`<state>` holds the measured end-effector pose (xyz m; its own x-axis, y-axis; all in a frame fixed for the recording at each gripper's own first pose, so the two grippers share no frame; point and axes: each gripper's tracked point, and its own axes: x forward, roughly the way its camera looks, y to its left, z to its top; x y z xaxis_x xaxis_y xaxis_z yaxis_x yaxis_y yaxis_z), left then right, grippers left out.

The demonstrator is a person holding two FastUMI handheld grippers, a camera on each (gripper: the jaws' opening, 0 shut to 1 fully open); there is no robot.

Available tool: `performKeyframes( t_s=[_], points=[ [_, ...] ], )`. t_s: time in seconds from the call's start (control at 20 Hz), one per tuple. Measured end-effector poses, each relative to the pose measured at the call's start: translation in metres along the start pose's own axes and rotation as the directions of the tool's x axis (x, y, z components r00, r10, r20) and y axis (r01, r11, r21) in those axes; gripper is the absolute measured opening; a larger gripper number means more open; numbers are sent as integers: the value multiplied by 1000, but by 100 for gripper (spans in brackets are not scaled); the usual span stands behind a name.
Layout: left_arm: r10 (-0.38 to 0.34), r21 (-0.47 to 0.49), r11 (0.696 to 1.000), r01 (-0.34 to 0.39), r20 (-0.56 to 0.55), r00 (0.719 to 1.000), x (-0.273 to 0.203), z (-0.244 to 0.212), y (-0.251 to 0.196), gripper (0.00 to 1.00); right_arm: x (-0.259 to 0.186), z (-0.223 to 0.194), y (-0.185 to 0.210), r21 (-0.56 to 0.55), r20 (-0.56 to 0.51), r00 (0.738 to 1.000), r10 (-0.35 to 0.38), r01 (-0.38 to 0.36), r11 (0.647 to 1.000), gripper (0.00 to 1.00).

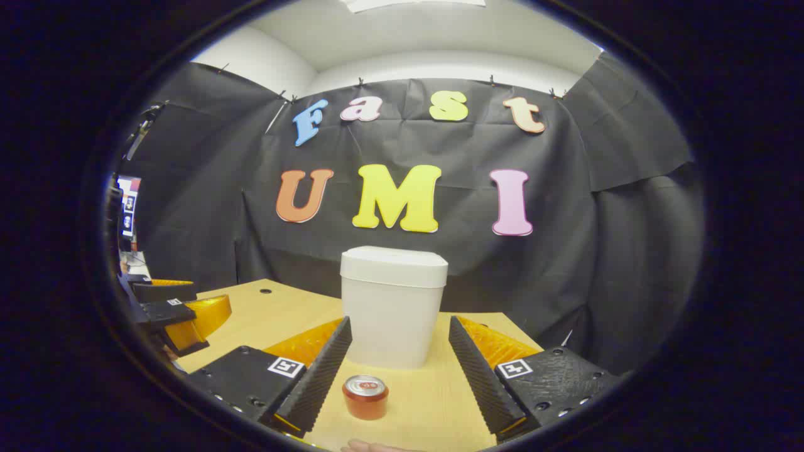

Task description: Press the lid of the desktop garbage bin to open it, pick up the crumpled paper on the desktop and throw it into the bin, then pick up the pop can on the desktop and drop it into the bin, and finally close the garbage bin lid.

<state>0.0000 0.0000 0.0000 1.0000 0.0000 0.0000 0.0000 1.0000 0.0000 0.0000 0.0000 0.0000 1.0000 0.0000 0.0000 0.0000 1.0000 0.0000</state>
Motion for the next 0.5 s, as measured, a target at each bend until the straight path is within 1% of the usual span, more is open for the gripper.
performKeyframes(
  t_s=[0.1, 0.15, 0.2, 0.3, 0.35, 0.4, 0.45, 0.5],
  points=[
    [11, 33, 999, -12, 19, 1000, -4, 3, -1, 96, -5, -4, -5, 26, 1, 1000, 17, -17, 1000, 98],
    [9, 47, 999, -10, 25, 1000, -6, 3, -3, 96, -6, -4, -11, 38, 1, 1000, 13, -13, 999, 98],
    [9, 61, 998, -11, 31, 999, -7, 2, -3, 96, -7, -3, -17, 44, -2, 1000, 9, -9, 999, 95],
    [10, 71, 997, -14, 45, 999, -12, 4, -4, 96, -11, 7, -27, 64, 21, 1000, 2, -3, 998, 98],
    [10, 68, 998, -13, 48, 999, -13, 3, -4, 96, -12, 11, -32, 70, 33, 999, -4, 2, 998, 95],
    [12, 59, 998, -15, 46, 999, -15, 1, -4, 100, -13, 10, -35, 70, 35, 999, -8, 6, 998, 93],
    [10, 54, 998, -12, 42, 999, -17, 0, -4, 96, -13, 10, -38, 70, 31, 999, -10, 8, 997, 95],
    [4, 61, 998, -6, 36, 999, -17, -1, -7, 96, -12, 7, -41, 75, 24, 1000, -12, 10, 997, 97]
  ],
)
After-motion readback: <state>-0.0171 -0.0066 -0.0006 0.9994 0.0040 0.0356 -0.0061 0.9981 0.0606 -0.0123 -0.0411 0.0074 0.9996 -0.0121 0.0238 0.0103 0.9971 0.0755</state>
